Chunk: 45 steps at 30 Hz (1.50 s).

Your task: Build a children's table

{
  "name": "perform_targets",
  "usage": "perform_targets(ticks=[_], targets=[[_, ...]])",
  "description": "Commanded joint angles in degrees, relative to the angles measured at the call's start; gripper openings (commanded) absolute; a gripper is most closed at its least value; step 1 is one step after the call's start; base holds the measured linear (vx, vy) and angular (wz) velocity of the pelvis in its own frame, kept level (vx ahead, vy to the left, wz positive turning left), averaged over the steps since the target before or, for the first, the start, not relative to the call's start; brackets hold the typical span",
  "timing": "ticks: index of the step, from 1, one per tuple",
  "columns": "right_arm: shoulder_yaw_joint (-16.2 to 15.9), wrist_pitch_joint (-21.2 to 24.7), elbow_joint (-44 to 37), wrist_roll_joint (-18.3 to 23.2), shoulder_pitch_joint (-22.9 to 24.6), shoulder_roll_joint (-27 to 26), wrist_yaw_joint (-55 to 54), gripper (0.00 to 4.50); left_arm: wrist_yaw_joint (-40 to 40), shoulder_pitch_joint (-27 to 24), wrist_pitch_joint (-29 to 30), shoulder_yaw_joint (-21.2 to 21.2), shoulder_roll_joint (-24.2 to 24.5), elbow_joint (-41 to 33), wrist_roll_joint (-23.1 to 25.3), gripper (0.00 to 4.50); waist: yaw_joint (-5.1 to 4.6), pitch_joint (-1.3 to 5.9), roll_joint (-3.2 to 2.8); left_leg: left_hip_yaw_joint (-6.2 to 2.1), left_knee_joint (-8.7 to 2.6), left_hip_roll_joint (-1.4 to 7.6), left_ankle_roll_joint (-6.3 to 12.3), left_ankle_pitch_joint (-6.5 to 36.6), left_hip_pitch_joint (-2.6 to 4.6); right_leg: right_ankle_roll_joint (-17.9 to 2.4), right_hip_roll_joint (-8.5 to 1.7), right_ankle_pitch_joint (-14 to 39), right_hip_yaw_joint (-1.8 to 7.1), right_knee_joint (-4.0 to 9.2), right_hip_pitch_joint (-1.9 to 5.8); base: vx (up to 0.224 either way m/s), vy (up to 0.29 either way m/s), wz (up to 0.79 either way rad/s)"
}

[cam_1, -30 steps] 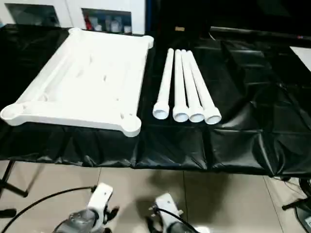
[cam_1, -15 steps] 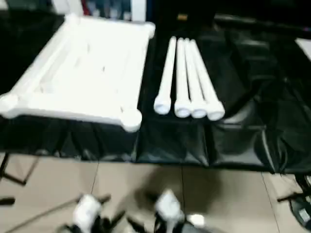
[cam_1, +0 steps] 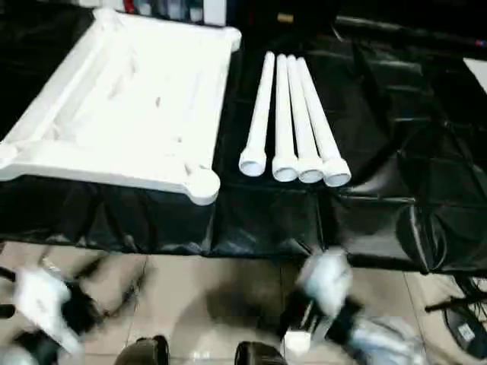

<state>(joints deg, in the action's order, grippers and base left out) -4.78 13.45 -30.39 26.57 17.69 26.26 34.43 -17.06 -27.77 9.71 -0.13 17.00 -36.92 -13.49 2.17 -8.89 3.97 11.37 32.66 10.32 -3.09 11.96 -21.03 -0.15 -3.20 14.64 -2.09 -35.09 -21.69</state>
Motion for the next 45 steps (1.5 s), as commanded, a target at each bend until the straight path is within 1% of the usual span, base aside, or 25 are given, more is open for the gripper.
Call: perform_targets(ticks=[1, 10, 15, 16, 19, 22, 23, 24, 25, 26, 28, 29, 30, 31, 32, 33, 34, 35, 37, 39, 40, 41, 43, 44, 45], targets=[[2.83, 3.87, -0.42, 0.46, -1.33, -1.94, -5.70, 4.50, 2.62, 3.50, 1.37, -0.90, -0.35, -0.54, 2.89, 3.80, 0.08, 2.87, -0.35, -2.02, -3.68, 3.64, 3.77, 5.86, 1.33, -8.57, -4.28, -3.35, 3.37, 3.82, 1.62, -0.053, -0.003, 0.03], [2.77, 6.67, 8.38, -12.70, -10.17, -9.86, -21.49, 4.50, 8.71, 20.77, 8.11, -1.65, 1.00, 8.05, 9.27, 3.80, 0.29, 6.59, -1.51, -2.03, -2.34, 2.71, 0.87, 2.46, 0.98, -8.90, -3.86, -11.00, 3.04, 2.32, 2.70, -0.006, -0.001, 0.00], [0.55, 5.25, 10.28, -13.85, -12.94, -11.29, -21.81, 4.50, 9.50, 23.99, 8.52, -0.83, 1.07, 10.50, 10.60, 3.80, 1.38, 5.41, -2.80, -4.93, -3.48, 1.01, 4.24, 21.33, -1.09, -4.76, -7.24, 30.31, -1.01, 6.93, 5.96, -0.035, -0.003, 0.20], [-2.15, 4.76, 10.87, -13.86, -15.02, -11.18, -20.24, 4.50, 10.02, 25.20, 9.42, -0.45, 0.23, 11.10, 10.45, 3.80, 1.66, 5.07, -2.69, -4.80, -0.87, 0.48, 5.18, 20.30, -1.54, -3.87, -9.43, 44.64, -2.73, 10.08, 8.22, -0.005, 0.004, 0.44], [-3.79, 5.19, 10.86, -14.42, -16.25, -11.04, -19.20, 4.50, 10.52, 25.86, 10.33, -0.58, -0.68, 11.32, 10.44, 3.80, 1.70, 4.93, -3.32, -4.76, 0.27, 0.68, 5.62, 20.16, -1.28, -4.37, -9.65, 47.31, -5.75, 11.69, 10.32, 0.034, 0.039, 0.56], [-4.66, 5.52, 12.10, -16.63, -17.30, -12.25, -19.81, 4.50, 11.33, 27.13, 11.87, -0.64, -1.59, 12.22, 11.14, 3.80, 1.37, 5.57, -4.70, -6.42, -3.38, 0.77, 4.66, 27.95, 1.59, -5.95, -3.81, 34.19, -7.77, 8.98, 10.59, 0.100, 0.040, 0.77], [-4.65, 5.50, 12.15, -16.65, -17.32, -12.29, -19.85, 4.50, 11.35, 27.18, 11.89, -0.62, -1.59, 12.27, 11.17, 3.80, 0.33, 6.53, -5.30, -10.52, -5.23, 1.92, 9.15, 30.25, 6.09, -6.96, -0.70, 22.79, -7.30, 4.73, 7.76, 0.165, 0.030, 0.79], [-4.58, 5.35, 12.59, -16.94, -17.48, -12.64, -20.25, 4.50, 11.53, 27.70, 12.06, -0.41, -1.64, 12.80, 11.55, 3.80, -1.24, 7.40, -5.19, -15.30, -5.14, 5.84, 14.96, 30.23, 10.77, -4.52, 0.03, 13.94, -4.61, -2.18, 3.00, 0.171, 0.028, 0.54], [-4.54, 5.43, 12.66, -16.96, -17.50, -12.69, -20.34, 4.50, 11.54, 27.75, 12.07, -0.40, -1.67, 12.84, 11.53, 3.80, -0.58, 6.83, -5.15, -15.11, -4.53, 4.91, 20.04, 29.03, 9.47, -0.95, 0.13, 10.59, -3.09, -5.06, 1.21, 0.171, 0.028, 0.54], [-4.07, 6.34, 13.67, -17.35, -17.85, -13.29, -21.60, 4.50, 11.81, 28.58, 12.21, -0.18, -2.02, 13.52, 11.58, 3.80, -0.74, 6.73, -4.36, -12.13, -5.56, 5.84, 17.50, 30.01, 8.68, -0.31, -0.58, 5.40, -1.95, -6.32, -0.25, 0.146, 0.017, 0.26], [-3.79, 6.21, 14.22, -17.74, -17.95, -13.55, -22.43, 4.50, 11.92, 29.26, 12.16, 0.14, -2.34, 14.13, 11.67, 3.80, -0.45, 6.64, -3.18, -8.14, -7.17, 3.40, 14.19, 31.88, 6.35, -1.17, -1.10, -0.98, -1.41, -3.25, 0.72, 0.120, -0.021, 0.10], [-3.66, 6.18, 14.46, -18.24, -17.96, -13.54, -23.13, 4.50, 12.00, 29.68, 12.16, 0.45, -2.57, 14.52, 11.80, 3.80, -0.45, 6.64, -3.18, -8.14, -7.17, 3.40, 14.19, 31.88, 6.35, -1.17, -1.10, -0.98, -1.41, -3.25, 0.72, 0.127, -0.071, 0.09], [-3.54, 6.65, 14.65, -18.62, -17.98, -13.51, -23.81, 4.50, 12.09, 30.06, 12.19, 0.80, -2.76, 14.92, 12.02, 3.80, 0.80, 6.26, 0.87, -2.60, -1.72, -1.99, 10.30, 30.00, 5.64, -2.01, -5.28, 19.21, 4.94, 5.97, 2.87, 0.120, -0.129, 0.28], [-3.17, 7.82, 14.81, -18.46, -18.00, -13.66, -24.66, 4.50, 12.03, 30.67, 12.64, 1.20, -3.33, 15.50, 11.75, 3.80, 2.41, 6.17, 1.85, -2.24, 7.42, -3.69, 8.75, 16.41, 5.90, -2.24, -8.42, 53.94, 10.08, 11.65, 3.66, 0.120, -0.129, 0.28], [-1.84, 9.61, 14.54, -17.82, -17.87, -14.17, -26.33, 4.50, 11.94, 31.66, 13.01, 2.03, -4.24, 16.54, 11.53, 3.80, 2.86, 7.57, 1.28, -3.93, 8.24, -3.82, 8.53, 11.81, 2.45, -4.71, -10.26, 53.86, 11.88, 9.81, 8.06, 0.164, -0.088, 0.10], [-1.19, 10.06, 14.28, -17.48, -17.74, -14.38, -26.87, 4.50, 11.89, 32.00, 13.17, 2.30, -4.55, 16.94, 11.43, 3.80, 4.04, 7.00, 1.38, -4.62, 8.07, -4.70, 3.19, 10.22, 1.76, -8.23, -6.56, 47.06, 15.86, 8.33, 8.84, 0.196, -0.029, -0.35], [0.13, 10.72, 13.64, -17.26, -17.42, -14.90, -27.78, 4.50, 11.74, 32.67, 13.59, 2.68, -5.38, 17.75, 11.09, 3.80, 4.75, 7.07, 1.09, -5.55, 7.71, -4.87, 1.51, 8.23, 0.65, -9.52, -5.75, 37.98, 17.03, 7.09, 9.70, 0.196, -0.029, -0.35], [1.16, 11.02, 12.83, -17.23, -16.98, -15.24, -28.35, 4.50, 11.85, 33.23, 13.66, 3.07, -5.84, 18.53, 11.40, 3.80, 6.73, 7.69, 0.78, -5.87, 7.44, -5.19, -1.36, 4.84, 1.27, -8.81, -3.66, 18.01, 20.09, 5.80, 8.03, 0.142, -0.008, -0.41], [2.12, 11.36, 11.61, -17.35, -16.32, -15.50, -28.66, 4.50, 12.00, 33.84, 13.41, 3.59, -6.14, 19.51, 12.05, 3.80, 8.46, 8.91, -0.38, -8.36, 9.16, -4.51, 0.00, -1.78, -2.49, -3.28, -1.91, -28.79, 24.08, 3.25, 7.31, 0.126, 0.103, -0.38], [2.90, 12.08, 10.04, -17.51, -15.49, -15.59, -29.03, 4.50, 12.32, 34.55, 12.25, 4.43, -5.99, 20.75, 13.48, 3.80, 9.10, 10.64, -2.57, -8.69, 6.34, -3.45, 6.39, -5.48, -1.17, 2.86, 3.07, -41.71, 22.96, 0.15, 5.31, 0.070, 0.258, -0.48], [3.02, 12.22, 9.78, -17.56, -15.36, -15.60, -29.13, 4.50, 12.41, 34.68, 11.98, 4.60, -5.92, 20.99, 13.81, 3.80, 8.85, 10.96, -3.60, -8.55, 4.56, -2.48, 8.84, -7.75, -0.01, 4.54, 4.61, -36.62, 20.64, -1.53, 4.24, 0.031, 0.288, -0.53], [3.62, 13.25, 8.72, -17.63, -14.83, -15.76, -30.05, 4.50, 12.81, 35.55, 11.54, 4.93, -5.99, 22.49, 14.58, 3.80, 6.15, 11.26, -5.71, -9.51, 2.11, 6.44, 17.87, -22.98, 5.26, 4.74, 2.18, -3.70, 5.70, -8.73, -6.40, 0.006, 0.258, -0.62], [4.22, 14.02, 8.08, -17.50, -14.66, -16.01, -30.90, 4.50, 12.86, 36.27, 11.63, 4.81, -6.31, 23.47, 14.37, 3.80, 6.38, 10.06, -5.83, -5.52, -1.58, 6.82, 4.57, -19.01, -1.44, -0.96, 1.40, -2.19, 1.56, -7.61, -2.87, -0.013, 0.253, -0.47], [5.09, 15.20, 7.56, -16.92, -14.83, -16.38, -32.08, 4.50, 12.69, 37.19, 11.63, 4.77, -6.81, 24.54, 13.87, 3.80, 5.47, 10.36, -5.14, -3.34, -4.24, 7.92, -6.78, -2.95, -0.40, -1.87, 1.16, -0.32, -0.14, -7.48, -2.93, -0.053, 0.226, -0.28], [5.53, 15.26, 7.63, -16.72, -15.10, -16.62, -32.50, 4.50, 12.48, 37.56, 11.28, 5.06, -6.79, 24.90, 13.95, 3.80, 4.75, 10.67, -5.92, -3.13, -5.38, 11.20, -12.62, 2.08, 1.81, -1.22, 0.19, -0.37, -1.14, -6.99, -5.32, -0.044, 0.105, -0.22]])
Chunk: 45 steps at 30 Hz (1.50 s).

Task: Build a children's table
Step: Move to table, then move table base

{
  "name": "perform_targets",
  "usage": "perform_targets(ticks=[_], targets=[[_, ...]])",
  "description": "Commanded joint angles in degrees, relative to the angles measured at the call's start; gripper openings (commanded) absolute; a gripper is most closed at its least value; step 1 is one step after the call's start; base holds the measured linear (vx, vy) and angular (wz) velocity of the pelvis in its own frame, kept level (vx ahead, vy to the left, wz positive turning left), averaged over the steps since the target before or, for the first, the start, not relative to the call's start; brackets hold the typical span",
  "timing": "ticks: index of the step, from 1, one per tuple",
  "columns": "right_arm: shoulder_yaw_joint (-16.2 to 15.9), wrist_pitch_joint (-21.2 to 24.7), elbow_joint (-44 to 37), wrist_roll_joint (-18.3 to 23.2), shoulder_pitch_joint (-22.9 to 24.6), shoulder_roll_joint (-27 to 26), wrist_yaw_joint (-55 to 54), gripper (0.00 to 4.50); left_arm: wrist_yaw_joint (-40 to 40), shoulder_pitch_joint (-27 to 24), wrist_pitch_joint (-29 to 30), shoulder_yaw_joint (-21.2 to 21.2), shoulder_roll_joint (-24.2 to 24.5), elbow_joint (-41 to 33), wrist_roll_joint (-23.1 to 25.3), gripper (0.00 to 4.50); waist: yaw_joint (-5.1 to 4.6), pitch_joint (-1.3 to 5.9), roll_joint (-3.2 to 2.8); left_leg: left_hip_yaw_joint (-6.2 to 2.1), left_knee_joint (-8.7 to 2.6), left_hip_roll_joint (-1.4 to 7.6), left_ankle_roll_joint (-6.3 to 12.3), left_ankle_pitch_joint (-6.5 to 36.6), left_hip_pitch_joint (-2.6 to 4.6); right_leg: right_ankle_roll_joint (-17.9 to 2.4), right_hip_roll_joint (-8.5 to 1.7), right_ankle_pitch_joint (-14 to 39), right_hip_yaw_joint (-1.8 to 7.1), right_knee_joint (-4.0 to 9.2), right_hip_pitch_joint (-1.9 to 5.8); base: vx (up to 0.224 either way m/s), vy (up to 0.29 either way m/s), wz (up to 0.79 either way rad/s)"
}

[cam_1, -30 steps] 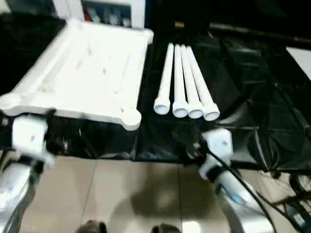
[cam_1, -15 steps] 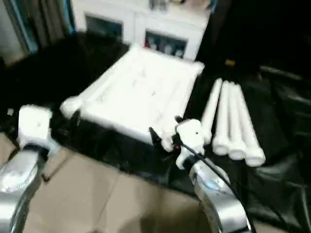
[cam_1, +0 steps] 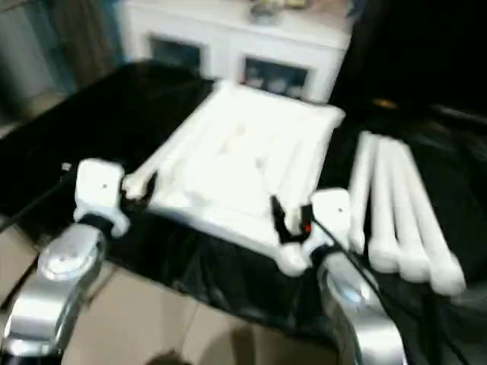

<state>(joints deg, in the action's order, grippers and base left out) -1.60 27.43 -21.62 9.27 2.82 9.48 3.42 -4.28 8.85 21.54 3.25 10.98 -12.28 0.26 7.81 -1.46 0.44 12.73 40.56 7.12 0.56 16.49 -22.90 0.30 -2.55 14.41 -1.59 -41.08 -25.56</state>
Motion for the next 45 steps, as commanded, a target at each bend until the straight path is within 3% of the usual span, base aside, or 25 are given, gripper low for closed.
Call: perform_targets(ticks=[1, 2, 3, 4, 5, 6, 7, 8, 9, 11, 12, 14, 16, 17, 19, 20, 21, 23, 25, 26, 27, 29, 33, 38, 45], targets=[[2.82, 1.66, -1.05, 0.62, -0.65, -0.13, -1.96, 4.50, -0.54, 1.29, -0.83, 1.72, -1.07, 0.71, -0.14, 3.80, -1.53, 3.43, -2.12, -4.73, -13.11, 16.34, -16.03, -5.66, 4.50, -1.13, -1.16, -1.92, -1.96, -1.03, -2.01, -0.044, 0.105, -0.22], [3.18, 2.45, -0.68, 0.52, -1.24, -0.14, -2.19, 4.50, -0.93, 1.74, -1.23, 1.74, -1.40, 1.18, -0.57, 3.80, -1.86, 3.90, -1.80, -3.41, -11.54, 17.60, -12.89, -13.82, 5.66, -1.25, -2.35, -3.90, -2.65, -1.22, -2.88, -0.051, 0.032, -0.38], [2.99, 2.28, -0.22, -0.18, -1.67, 0.36, -2.04, 4.50, -1.28, 2.00, -1.40, 1.77, -1.60, 1.41, -0.90, 3.80, -2.14, 3.92, -1.38, -2.50, -10.39, 17.27, -7.45, -18.03, 6.00, -1.53, -3.49, -4.52, -2.36, -0.91, -3.18, -0.077, -0.002, -0.54], [2.00, 1.75, 0.56, -1.99, -2.24, 1.72, -1.51, 4.50, -1.81, 2.38, -1.63, 2.06, -1.55, 1.73, -0.94, 3.80, -2.67, 3.79, 0.56, -4.99, -10.90, 14.36, -1.90, -16.40, 3.40, -0.56, -4.16, -4.76, -1.67, -0.77, -0.17, -0.077, -0.002, -0.54], [1.69, 1.64, 0.66, -2.73, -2.39, 2.11, -1.28, 4.50, -1.98, 2.55, -1.76, 2.19, -1.51, 1.94, -0.83, 3.80, -2.21, 3.76, 0.84, -2.77, -7.86, 8.26, 2.15, -5.88, 1.59, -1.63, -6.11, -7.09, 0.89, 5.00, 2.20, -0.102, -0.067, -0.26], [1.82, 2.68, 1.31, -1.69, -2.85, 2.13, -0.26, 4.50, -2.28, 2.83, -1.68, 2.32, -1.49, 2.24, -0.81, 3.80, -1.39, 3.65, 2.77, -1.92, -2.98, 2.39, 2.79, 1.00, -1.15, 1.12, -10.96, -10.31, 4.10, 8.72, 5.11, -0.086, -0.097, -0.10], [1.90, 3.01, 1.53, -1.31, -2.99, 2.11, 0.06, 4.50, -2.37, 2.93, -1.66, 2.35, -1.50, 2.35, -0.81, 3.80, -1.21, 3.20, 2.51, -3.23, -3.63, 3.22, 2.46, 0.28, -1.03, 3.66, -12.09, -5.95, 4.09, 9.33, 5.40, -0.086, -0.097, -0.10], [1.75, 2.81, 2.47, -1.20, -3.74, 2.50, 1.04, 4.50, -3.84, 3.32, -1.49, 2.66, -1.15, 2.98, -1.37, 3.80, -1.66, 2.41, 2.37, -4.53, -4.52, 3.21, 0.67, -0.34, -1.34, 7.26, -10.64, 9.44, 2.29, 10.58, 5.37, -0.071, -0.068, -0.27], [1.73, 2.75, 2.64, -1.19, -3.92, 2.58, 1.24, 4.50, -4.15, 3.42, -1.44, 2.70, -1.10, 3.12, -1.53, 3.80, -2.09, 2.05, 1.46, -5.16, -6.41, 3.73, -0.89, 1.87, -1.29, 7.35, -8.36, 20.92, 0.91, 11.32, 5.19, -0.072, -0.020, -0.23], [1.62, 2.29, 4.04, -1.02, -5.28, 3.13, 2.50, 4.50, -6.38, 4.13, -1.32, 2.95, -0.53, 4.26, -2.54, 3.80, -3.53, 1.40, 0.41, -6.52, -8.82, 5.78, -2.36, 11.07, 0.65, 4.00, -6.59, 28.45, -1.21, 12.23, 4.83, -0.066, 0.000, -0.18], [1.55, 2.30, 4.32, -0.93, -5.64, 3.30, 2.67, 4.50, -6.95, 4.37, -1.36, 2.98, -0.37, 4.68, -2.71, 3.80, -4.37, 1.58, -0.09, -7.42, -9.67, 7.16, -3.05, 15.66, 2.25, 0.79, -6.99, 24.23, -1.58, 12.53, 5.45, 0.000, 0.000, 0.00], [0.43, 1.54, 6.45, -0.06, -7.32, 5.29, 6.53, 4.50, -12.80, 5.82, -2.29, 3.94, 0.95, 7.09, -4.89, 3.80, -5.05, 1.38, -0.03, -7.80, -11.00, 8.08, -3.49, 17.65, 2.38, -2.73, -7.51, 16.60, -1.46, 11.84, 6.57, 0.000, 0.000, 0.00], [0.23, 1.50, 7.13, 0.56, -7.87, 5.89, 8.02, 4.50, -15.06, 6.45, -2.75, 4.56, 1.50, 8.08, -5.49, 3.96, -5.02, 0.71, 0.29, -6.90, -10.77, 7.19, -4.15, 19.19, 3.28, -4.34, -8.30, 21.18, -0.85, 12.83, 5.77, 0.000, 0.000, 0.00], [-0.47, 0.56, 8.53, 1.59, -8.49, 8.05, 12.41, 4.50, -22.09, 8.55, -4.29, 6.88, 3.10, 11.77, -6.54, 4.07, -4.81, 0.78, 0.62, -6.67, -10.60, 6.96, -4.22, 17.28, 2.99, -4.65, -8.88, 22.85, -0.56, 13.32, 6.08, 0.000, 0.000, 0.00], [-0.53, 0.44, 9.15, 2.65, -8.71, 9.25, 15.10, 4.50, -26.04, 10.38, -4.79, 8.09, 3.83, 14.23, -6.98, 4.24, -4.65, 1.15, 0.24, -6.60, -10.84, 7.49, -4.31, 13.62, 2.98, -5.71, -8.60, 17.03, -0.31, 12.52, 6.31, 0.000, 0.000, 0.00], [-0.15, 0.21, 9.79, 3.52, -8.93, 10.42, 17.78, 4.50, -28.75, 12.41, -5.13, 9.32, 4.22, 16.48, -6.89, 4.34, -4.44, 1.45, -1.15, -6.66, -11.02, 7.71, -4.78, 11.70, 3.08, -7.11, -8.28, 10.91, -0.23, 11.61, 6.33, 0.000, 0.000, 0.00], [-0.06, 0.45, 9.51, 4.64, -8.79, 11.19, 20.19, 4.50, -31.22, 14.09, -5.90, 10.42, 4.91, 18.56, -6.41, 4.42, -4.56, 1.57, -1.63, -6.51, -10.98, 7.83, -5.73, 12.43, 3.39, -8.54, -7.95, 7.20, -0.11, 10.92, 6.04, 0.000, 0.000, 0.00], [0.12, 1.18, 8.62, 6.32, -8.70, 12.66, 23.61, 4.50, -35.23, 16.65, -6.38, 11.83, 5.71, 21.30, -6.29, 4.47, -4.58, 1.80, -1.84, -6.04, -10.61, 7.40, -5.70, 12.48, 3.40, -10.52, -8.22, 4.69, 0.32, 10.51, 6.34, 0.000, 0.000, 0.00], [-0.17, 1.87, 7.71, 7.64, -8.85, 14.81, 27.31, 4.50, -41.52, 19.59, -7.02, 13.35, 6.55, 25.34, -6.68, 4.47, -4.58, 2.09, -1.23, -5.40, -10.03, 7.07, -2.90, 6.33, 2.50, -12.35, -8.42, -0.07, 0.66, 10.00, 7.08, 0.000, 0.000, 0.00], [-0.52, 2.00, 7.35, 7.58, -8.82, 16.13, 28.67, 4.50, -44.51, 21.23, -8.39, 14.44, 7.04, 28.54, -5.87, 4.47, -4.38, 2.08, -2.05, -5.03, -9.70, 6.83, -0.70, 3.35, 2.55, -12.76, -8.20, -1.54, 0.62, 10.22, 6.83, 0.000, 0.000, 0.00], [-0.42, 1.96, 7.49, 7.99, -8.96, 17.69, 30.28, 4.50, -46.85, 23.12, -9.72, 15.55, 7.10, 31.99, -4.89, 4.19, -4.47, 2.24, -1.60, -4.95, -9.48, 6.86, 0.81, 1.28, 2.39, -13.46, -8.20, -3.42, 0.64, 9.71, 7.08, 0.000, 0.000, 0.00], [-0.48, 2.48, 7.32, 9.50, -9.18, 19.90, 33.64, 4.50, -51.20, 27.76, -13.06, 17.36, 7.32, 41.06, -2.48, 4.11, -4.23, 2.27, -2.10, -4.73, -9.18, 6.69, 2.83, 0.86, 2.41, -13.57, -8.36, -2.00, 0.65, 10.02, 6.97, 0.000, 0.000, 0.00], [-1.29, 2.49, 7.66, 9.07, -9.19, 22.19, 36.53, 4.50, -57.79, 31.75, -14.06, 18.28, 7.41, 48.58, -2.86, 3.80, -4.52, 2.22, -2.48, -4.86, -9.18, 6.95, 3.05, 2.75, 2.44, -13.75, -8.43, 3.39, 0.49, 10.64, 7.02, 0.000, 0.000, 0.00], [-0.88, 3.24, 6.82, 10.25, -9.09, 23.33, 38.12, 4.50, -55.54, 35.95, -13.44, 20.01, 6.46, 56.74, 0.60, 3.56, -4.24, 2.20, -2.99, -4.87, -9.20, 7.32, 2.64, 4.21, 2.87, -14.01, -8.38, 6.32, 0.48, 10.81, 6.69, 0.000, 0.000, 0.00], [-1.81, 3.83, 5.95, 10.76, -8.93, 24.69, 40.37, 4.50, -55.87, 40.40, -17.89, 19.30, 4.06, 65.67, 2.11, 2.91, -3.85, 2.35, -3.07, -4.96, -9.23, 7.43, 3.04, 3.37, 2.55, -15.23, -8.62, 2.46, 0.47, 10.64, 7.02, 0.000, 0.000, 0.00]])
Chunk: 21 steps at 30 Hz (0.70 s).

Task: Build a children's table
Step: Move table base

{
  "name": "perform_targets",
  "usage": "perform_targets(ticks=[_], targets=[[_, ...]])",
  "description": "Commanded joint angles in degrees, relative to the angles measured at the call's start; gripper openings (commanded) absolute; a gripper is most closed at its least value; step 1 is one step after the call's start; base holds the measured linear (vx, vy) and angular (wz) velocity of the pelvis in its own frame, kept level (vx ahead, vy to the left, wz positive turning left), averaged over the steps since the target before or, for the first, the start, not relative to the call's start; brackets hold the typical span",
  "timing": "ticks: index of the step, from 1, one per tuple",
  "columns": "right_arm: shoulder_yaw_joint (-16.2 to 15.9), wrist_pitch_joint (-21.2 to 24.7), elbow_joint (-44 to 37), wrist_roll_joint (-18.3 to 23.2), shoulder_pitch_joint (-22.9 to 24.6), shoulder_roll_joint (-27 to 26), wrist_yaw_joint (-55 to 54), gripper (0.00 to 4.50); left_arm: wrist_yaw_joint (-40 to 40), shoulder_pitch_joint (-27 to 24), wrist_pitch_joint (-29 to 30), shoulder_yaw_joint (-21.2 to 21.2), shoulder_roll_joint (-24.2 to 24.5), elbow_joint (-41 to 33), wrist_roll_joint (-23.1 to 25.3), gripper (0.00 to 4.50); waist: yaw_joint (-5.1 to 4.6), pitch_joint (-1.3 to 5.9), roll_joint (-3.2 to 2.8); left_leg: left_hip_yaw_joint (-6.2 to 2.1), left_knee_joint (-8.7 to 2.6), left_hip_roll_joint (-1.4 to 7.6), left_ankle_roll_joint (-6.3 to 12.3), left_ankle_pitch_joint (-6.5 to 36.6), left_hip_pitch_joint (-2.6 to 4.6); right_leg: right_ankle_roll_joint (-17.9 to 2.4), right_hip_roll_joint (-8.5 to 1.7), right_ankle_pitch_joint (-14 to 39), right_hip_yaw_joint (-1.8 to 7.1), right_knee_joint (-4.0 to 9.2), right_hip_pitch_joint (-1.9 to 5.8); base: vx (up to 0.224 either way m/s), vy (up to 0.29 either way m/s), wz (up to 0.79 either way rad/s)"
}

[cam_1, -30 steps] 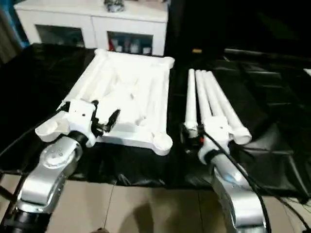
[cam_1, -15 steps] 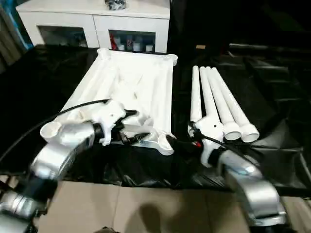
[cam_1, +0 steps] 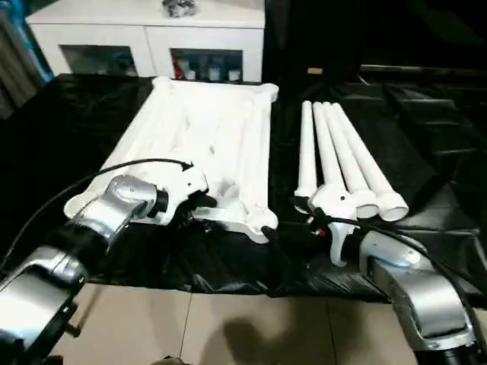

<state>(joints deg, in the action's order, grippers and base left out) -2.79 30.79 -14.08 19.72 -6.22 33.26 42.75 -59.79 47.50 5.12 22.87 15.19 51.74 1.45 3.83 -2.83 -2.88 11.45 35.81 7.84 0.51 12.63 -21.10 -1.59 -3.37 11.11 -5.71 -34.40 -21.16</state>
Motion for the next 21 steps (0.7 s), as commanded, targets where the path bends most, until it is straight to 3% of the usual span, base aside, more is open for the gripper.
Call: perform_targets(ticks=[1, 3, 4, 6, 7, 8, 12, 14, 21], targets=[[-0.92, 0.35, -1.77, 0.32, 0.32, 1.20, 1.72, 4.50, -0.61, 2.11, -1.88, -0.11, -0.25, 2.37, 1.21, 2.86, 0.26, 3.73, 0.13, -3.69, -4.42, 6.63, 3.26, 7.22, 0.77, -13.34, -7.76, 5.63, 4.54, 4.00, 2.63, 0.000, 0.000, 0.00], [-1.52, 0.94, -2.39, 1.00, 0.78, 1.93, 3.44, 4.50, -0.96, 2.82, -2.38, 0.16, -0.46, 3.76, 1.55, 2.81, 0.42, 3.69, 0.25, -3.71, -4.43, 6.71, 3.75, 7.19, 0.68, -13.35, -7.95, 5.40, 4.59, 3.94, 2.76, 0.000, 0.000, 0.00], [-1.67, 1.44, -2.68, 1.36, 0.92, 2.31, 4.04, 4.50, -1.55, 3.13, -2.63, 0.47, -0.59, 4.36, 1.66, 2.56, 0.48, 3.73, 0.28, -3.69, -4.41, 6.69, 3.86, 7.17, 0.71, -13.34, -7.92, 5.55, 4.56, 3.96, 2.79, 0.000, 0.000, 0.00], [-1.72, 1.70, -2.84, 1.57, 1.03, 2.55, 4.37, 4.50, -1.99, 3.30, -2.81, 0.69, -0.68, 4.72, 1.76, 2.44, 0.63, 3.65, 0.04, -3.76, -4.48, 6.79, 3.66, 7.94, 0.72, -13.44, -7.93, 6.46, 4.53, 4.12, 2.79, 0.000, 0.000, 0.00], [-1.79, 2.21, -3.06, 1.97, 1.08, 3.01, 4.84, 4.50, -3.15, 4.07, -3.53, 1.03, -1.04, 6.59, 2.34, 2.39, 0.72, 3.57, -0.40, -3.73, -4.44, 6.61, 3.71, 8.16, 0.75, -13.19, -7.88, 7.75, 4.48, 4.36, 2.68, 0.000, 0.000, 0.00], [-1.80, 2.43, -3.12, 2.14, 1.08, 3.19, 4.91, 4.50, -3.45, 4.44, -3.91, 0.98, -1.27, 7.55, 2.62, 2.29, 0.75, 3.57, -0.09, -3.67, -4.42, 6.58, 3.63, 8.22, 0.77, -12.78, -7.85, 8.58, 4.54, 4.50, 2.75, 0.000, 0.000, 0.00], [-1.74, 2.97, -3.93, 2.56, 1.52, 3.80, 5.60, 4.50, -4.36, 5.44, -5.48, 1.35, -1.79, 9.83, 3.83, 2.05, 1.25, 3.69, -0.71, -3.76, -4.38, 6.72, 3.84, 7.66, 0.76, -12.09, -7.86, 9.25, 4.50, 4.53, 2.70, 0.000, 0.000, 0.00], [-1.72, 3.06, -4.18, 2.62, 1.70, 3.92, 5.82, 4.50, -4.56, 5.67, -5.80, 1.39, -1.93, 10.34, 4.08, 1.70, 1.34, 3.75, -0.68, -3.88, -4.45, 6.88, 4.01, 7.54, 0.73, -12.21, -7.88, 8.10, 4.48, 4.28, 2.67, 0.000, 0.000, 0.00], [-1.66, 3.34, -4.55, 2.71, 1.91, 4.16, 6.09, 4.50, -3.99, 6.57, -7.07, 1.39, -2.51, 12.36, 5.33, 1.23, 1.30, 3.60, -0.90, -3.84, -4.54, 6.78, 3.61, 8.72, 0.76, -11.88, -7.91, 10.46, 4.44, 4.70, 2.52, 0.000, 0.000, 0.00]])
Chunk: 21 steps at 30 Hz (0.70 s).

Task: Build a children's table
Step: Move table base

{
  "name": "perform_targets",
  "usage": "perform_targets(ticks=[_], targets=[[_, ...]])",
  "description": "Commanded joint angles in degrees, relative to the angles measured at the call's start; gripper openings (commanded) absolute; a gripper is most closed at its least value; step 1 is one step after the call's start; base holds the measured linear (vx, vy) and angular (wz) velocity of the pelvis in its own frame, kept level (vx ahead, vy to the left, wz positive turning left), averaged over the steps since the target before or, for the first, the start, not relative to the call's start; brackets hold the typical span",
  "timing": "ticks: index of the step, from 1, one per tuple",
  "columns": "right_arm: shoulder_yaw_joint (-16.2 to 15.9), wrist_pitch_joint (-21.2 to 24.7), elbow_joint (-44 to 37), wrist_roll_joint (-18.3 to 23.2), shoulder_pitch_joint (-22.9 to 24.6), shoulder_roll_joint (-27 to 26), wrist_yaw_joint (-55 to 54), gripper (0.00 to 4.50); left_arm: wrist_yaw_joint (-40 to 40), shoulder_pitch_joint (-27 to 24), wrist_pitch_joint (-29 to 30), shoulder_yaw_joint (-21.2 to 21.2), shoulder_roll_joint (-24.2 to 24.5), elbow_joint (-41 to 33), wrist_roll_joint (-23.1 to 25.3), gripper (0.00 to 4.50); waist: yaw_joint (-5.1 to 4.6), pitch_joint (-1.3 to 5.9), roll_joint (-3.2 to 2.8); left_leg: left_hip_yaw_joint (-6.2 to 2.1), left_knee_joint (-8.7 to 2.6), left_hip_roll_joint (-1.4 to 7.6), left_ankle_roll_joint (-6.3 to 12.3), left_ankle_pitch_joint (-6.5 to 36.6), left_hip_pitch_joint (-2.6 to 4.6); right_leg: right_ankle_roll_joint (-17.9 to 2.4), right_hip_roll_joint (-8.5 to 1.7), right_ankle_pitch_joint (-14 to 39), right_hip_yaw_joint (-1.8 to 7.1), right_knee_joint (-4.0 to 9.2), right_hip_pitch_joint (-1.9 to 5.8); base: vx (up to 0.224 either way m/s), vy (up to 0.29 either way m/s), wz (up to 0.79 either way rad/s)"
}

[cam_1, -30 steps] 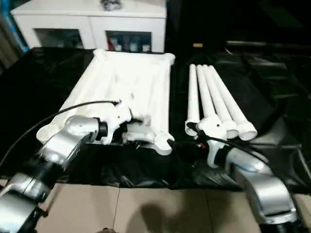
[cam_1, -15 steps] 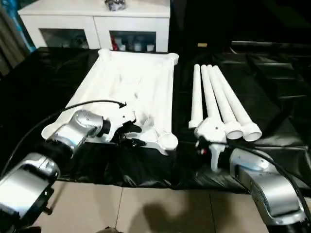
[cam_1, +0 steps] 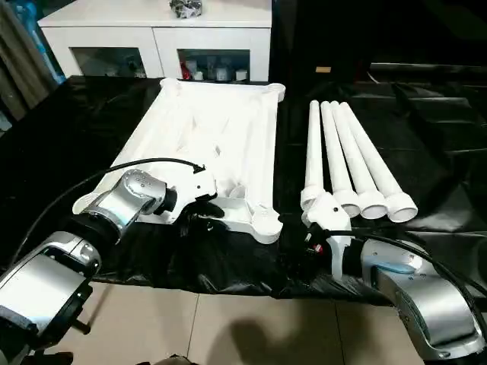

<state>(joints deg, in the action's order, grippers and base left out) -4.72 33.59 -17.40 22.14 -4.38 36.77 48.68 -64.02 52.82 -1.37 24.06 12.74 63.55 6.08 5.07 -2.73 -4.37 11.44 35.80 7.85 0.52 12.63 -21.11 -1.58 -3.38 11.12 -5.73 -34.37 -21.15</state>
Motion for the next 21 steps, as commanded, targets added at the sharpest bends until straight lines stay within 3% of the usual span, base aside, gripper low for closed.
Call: perform_targets(ticks=[1, 8, 13, 21], targets=[[0.23, 0.52, -1.25, 0.34, 0.06, 0.71, 0.12, 4.50, 0.30, 1.38, -0.83, 0.09, -0.17, 0.94, 0.85, 1.23, 0.01, 3.50, 0.64, -3.83, -4.56, 6.79, 3.53, 8.86, 0.75, -11.83, -7.88, 10.57, 4.47, 4.68, 2.55, 0.000, 0.000, 0.00], [0.28, 0.84, -1.57, 0.63, -0.11, 0.89, -0.02, 4.50, 2.42, 1.36, -1.11, -0.97, -0.26, 1.86, 1.62, 0.74, 0.03, 3.45, 0.66, -3.88, -4.68, 6.88, 3.56, 9.09, 0.77, -11.65, -7.96, 10.91, 4.50, 4.77, 2.46, 0.000, 0.000, 0.00], [0.63, 0.73, -1.67, 0.37, -0.10, 0.67, -0.35, 4.50, 3.55, 0.49, -0.50, -2.12, 0.40, 0.00, 1.24, 0.35, -0.39, 3.46, 0.87, -3.92, -4.66, 6.73, 3.86, 8.43, 0.41, -11.72, -8.06, 10.49, 4.47, 4.65, 2.68, 0.000, 0.000, 0.00], [0.90, 0.76, -2.15, 0.20, 0.39, 0.25, -1.55, 4.50, 8.05, -3.84, 1.78, -4.19, 1.45, -6.65, 0.54, 0.01, -1.53, 3.87, 0.97, -3.89, -4.24, 6.60, 6.45, 5.11, -0.19, -13.08, -7.80, 4.19, 4.26, 3.82, 2.69, 0.000, 0.000, 0.00]])
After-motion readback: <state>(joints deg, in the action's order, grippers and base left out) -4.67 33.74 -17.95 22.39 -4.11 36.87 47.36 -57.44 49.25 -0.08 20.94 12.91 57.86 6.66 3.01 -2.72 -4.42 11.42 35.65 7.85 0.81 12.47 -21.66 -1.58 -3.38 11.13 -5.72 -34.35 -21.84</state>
